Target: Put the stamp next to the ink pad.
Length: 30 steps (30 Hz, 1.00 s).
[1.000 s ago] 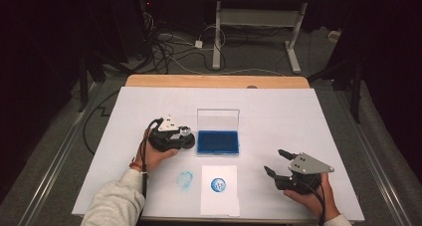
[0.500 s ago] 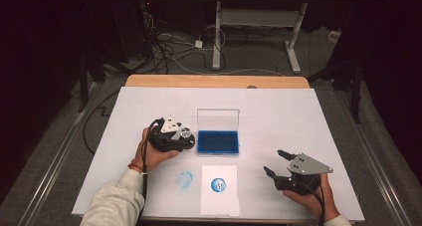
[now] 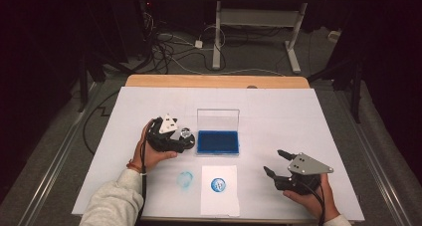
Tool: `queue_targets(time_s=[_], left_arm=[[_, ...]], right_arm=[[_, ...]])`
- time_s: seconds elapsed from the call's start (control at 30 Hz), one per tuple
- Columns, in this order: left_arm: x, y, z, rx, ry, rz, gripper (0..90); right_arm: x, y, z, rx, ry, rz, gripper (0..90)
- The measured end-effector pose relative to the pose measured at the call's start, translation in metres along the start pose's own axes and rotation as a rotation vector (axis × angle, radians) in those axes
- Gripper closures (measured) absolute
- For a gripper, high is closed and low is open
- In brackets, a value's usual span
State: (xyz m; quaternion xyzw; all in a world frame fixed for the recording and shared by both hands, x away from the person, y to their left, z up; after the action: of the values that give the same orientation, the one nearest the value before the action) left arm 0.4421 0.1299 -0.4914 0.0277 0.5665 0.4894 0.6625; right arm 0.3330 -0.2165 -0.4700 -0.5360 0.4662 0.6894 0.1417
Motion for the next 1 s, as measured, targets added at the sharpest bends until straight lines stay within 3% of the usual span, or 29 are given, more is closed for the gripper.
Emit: queue_targets(time_s=[0.2, 0.73, 1.0], left_arm=[[-0.004, 0.003, -0.002, 0.003, -0.016, -0.011, 15.7], [-0.017, 0.022, -0.005, -0.054, -0.060, -0.052, 15.7], [-0.024, 0.028, -0.009, -0.062, -0.077, -0.058, 15.7]], right_arm=[[0.000, 0.000, 0.000, 0.000, 0.001, -0.003, 31.2], [-0.003, 0.004, 0.000, 0.013, 0.001, -0.031, 28.9], [-0.004, 0.004, -0.002, 0.039, -0.006, -0.043, 22.8]])
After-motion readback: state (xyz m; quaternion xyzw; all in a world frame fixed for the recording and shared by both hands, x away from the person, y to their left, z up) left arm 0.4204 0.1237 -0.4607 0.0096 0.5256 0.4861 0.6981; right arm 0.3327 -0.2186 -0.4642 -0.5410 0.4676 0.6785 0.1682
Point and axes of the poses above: each handheld gripper's, and its own axes: y roughly backward along the jaws, x roughly out of its underside, z roughly to its left, the point moved 6 cm from there along -y, roughly forward along the jaws, and after that the axes turned 15 degrees about -y, right-handed, at the moved point
